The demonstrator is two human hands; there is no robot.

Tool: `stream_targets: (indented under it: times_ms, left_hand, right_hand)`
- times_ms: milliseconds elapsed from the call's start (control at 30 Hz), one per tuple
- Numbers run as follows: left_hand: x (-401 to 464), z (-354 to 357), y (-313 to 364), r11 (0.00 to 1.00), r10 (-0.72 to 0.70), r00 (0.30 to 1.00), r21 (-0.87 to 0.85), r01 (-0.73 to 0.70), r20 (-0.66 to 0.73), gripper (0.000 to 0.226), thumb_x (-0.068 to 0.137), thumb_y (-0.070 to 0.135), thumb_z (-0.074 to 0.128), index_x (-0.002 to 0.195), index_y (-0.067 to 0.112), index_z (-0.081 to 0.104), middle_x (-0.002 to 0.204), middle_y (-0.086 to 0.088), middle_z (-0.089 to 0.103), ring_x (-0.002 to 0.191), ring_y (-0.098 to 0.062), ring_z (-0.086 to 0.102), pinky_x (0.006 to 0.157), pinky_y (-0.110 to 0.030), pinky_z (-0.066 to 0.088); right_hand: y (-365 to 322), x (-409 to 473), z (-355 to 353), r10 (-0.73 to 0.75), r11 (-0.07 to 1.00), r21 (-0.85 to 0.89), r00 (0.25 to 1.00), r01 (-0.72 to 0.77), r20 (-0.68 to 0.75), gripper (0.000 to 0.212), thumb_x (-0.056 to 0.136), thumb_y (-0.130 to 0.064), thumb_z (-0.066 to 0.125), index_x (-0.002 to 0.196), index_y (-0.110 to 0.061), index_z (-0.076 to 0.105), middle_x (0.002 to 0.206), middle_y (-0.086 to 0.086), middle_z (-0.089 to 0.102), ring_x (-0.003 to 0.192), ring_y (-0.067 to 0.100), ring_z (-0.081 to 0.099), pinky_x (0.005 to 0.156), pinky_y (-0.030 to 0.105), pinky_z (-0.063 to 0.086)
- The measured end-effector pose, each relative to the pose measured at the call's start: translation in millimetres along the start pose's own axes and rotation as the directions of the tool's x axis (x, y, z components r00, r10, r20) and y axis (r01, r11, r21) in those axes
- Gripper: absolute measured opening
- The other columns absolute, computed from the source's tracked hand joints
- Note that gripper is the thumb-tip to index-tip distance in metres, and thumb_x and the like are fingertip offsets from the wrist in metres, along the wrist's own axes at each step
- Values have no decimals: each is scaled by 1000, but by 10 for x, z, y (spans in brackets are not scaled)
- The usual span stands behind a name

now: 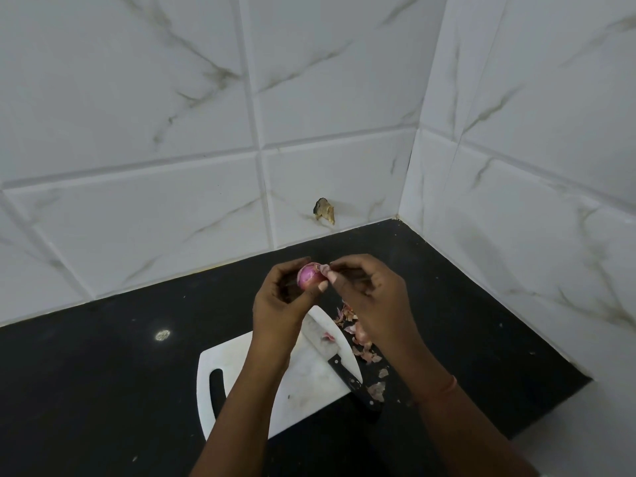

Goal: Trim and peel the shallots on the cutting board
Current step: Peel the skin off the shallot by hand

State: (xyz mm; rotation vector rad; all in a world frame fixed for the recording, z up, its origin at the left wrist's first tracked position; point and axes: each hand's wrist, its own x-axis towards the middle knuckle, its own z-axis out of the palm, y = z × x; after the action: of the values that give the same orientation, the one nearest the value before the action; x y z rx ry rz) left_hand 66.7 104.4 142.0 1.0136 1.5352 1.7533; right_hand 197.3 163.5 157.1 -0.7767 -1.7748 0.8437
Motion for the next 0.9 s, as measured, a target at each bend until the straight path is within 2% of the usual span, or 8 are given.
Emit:
stream_targets:
  times_ms: [133, 267, 400, 533, 667, 767, 833, 900]
  left_hand:
    - [-38, 44, -5, 988, 136, 989, 84, -131, -56, 41, 74, 9, 83, 107, 27, 65, 104, 10, 70, 93, -2, 66, 78, -14, 53]
    - [-59, 70, -46, 963, 225, 971, 173, -209, -77, 43, 73, 10, 85, 109, 22, 65, 106, 6, 68, 98, -8, 65, 81, -18, 54]
    - [-59, 118, -62, 936, 296, 952, 223, -273, -77, 41, 74, 6, 84, 108, 19, 64, 107, 2, 63, 100, -10, 64, 82, -15, 53]
    - [-63, 163, -75, 912, 340, 937, 269, -308, -79, 42, 73, 4, 83, 110, 12, 64, 111, 0, 57, 101, -12, 61, 79, -9, 50]
    - [-38, 147, -133, 883, 378, 925, 311, -351, -30, 49, 73, 5, 84, 114, 19, 62, 117, 3, 55, 106, -10, 59, 81, -12, 53]
    - [-64, 121, -125, 888, 360, 932, 297, -352, 29, 54, 75, 6, 83, 121, 25, 62, 121, 5, 59, 110, 0, 59, 83, -10, 51]
    - [-86, 103, -104, 912, 325, 945, 249, -325, 41, 54, 76, 7, 82, 123, 24, 62, 118, 6, 64, 108, 2, 61, 83, -10, 51]
    - [-86, 85, -98, 929, 291, 956, 225, -293, 44, 52, 75, 8, 82, 122, 24, 63, 115, 7, 66, 105, 3, 62, 81, -8, 50]
  right_hand:
    - [2, -34, 66, -26, 997, -73, 999, 24, -21, 16, 87, -8, 67, 103, -12, 69, 97, -5, 70, 91, 5, 66, 79, 16, 54]
    - [9, -44, 83, 17, 998, -60, 999, -20, -49, 17, 90, -10, 64, 106, -12, 68, 99, -6, 69, 92, 6, 67, 79, 20, 56]
    - [1, -49, 96, 21, 996, -82, 998, -25, -56, 14, 87, -14, 70, 100, -13, 70, 93, -6, 70, 87, 6, 66, 74, 14, 53]
    - [40, -34, 78, 105, 986, -118, 991, -114, -83, 6, 87, -14, 69, 93, -16, 69, 87, -10, 68, 83, 2, 64, 72, 11, 51]
    - [82, 4, 48, 221, 969, -115, 975, -217, 17, 6, 92, -15, 62, 97, -18, 64, 92, -8, 64, 86, 2, 60, 73, 11, 49]
    - [108, 24, 34, 164, 976, -145, 986, -163, -6, 7, 93, -9, 59, 97, -14, 61, 93, -6, 60, 88, 6, 58, 74, 13, 47]
    - [133, 31, 39, 91, 972, -219, 996, -90, -6, 6, 93, -7, 57, 95, -13, 59, 91, -6, 57, 89, 11, 56, 75, 18, 47]
    - [162, 25, 52, -7, 950, -312, 1000, 10, 10, 6, 93, -7, 56, 93, -13, 57, 90, -8, 53, 88, 11, 52, 74, 18, 43]
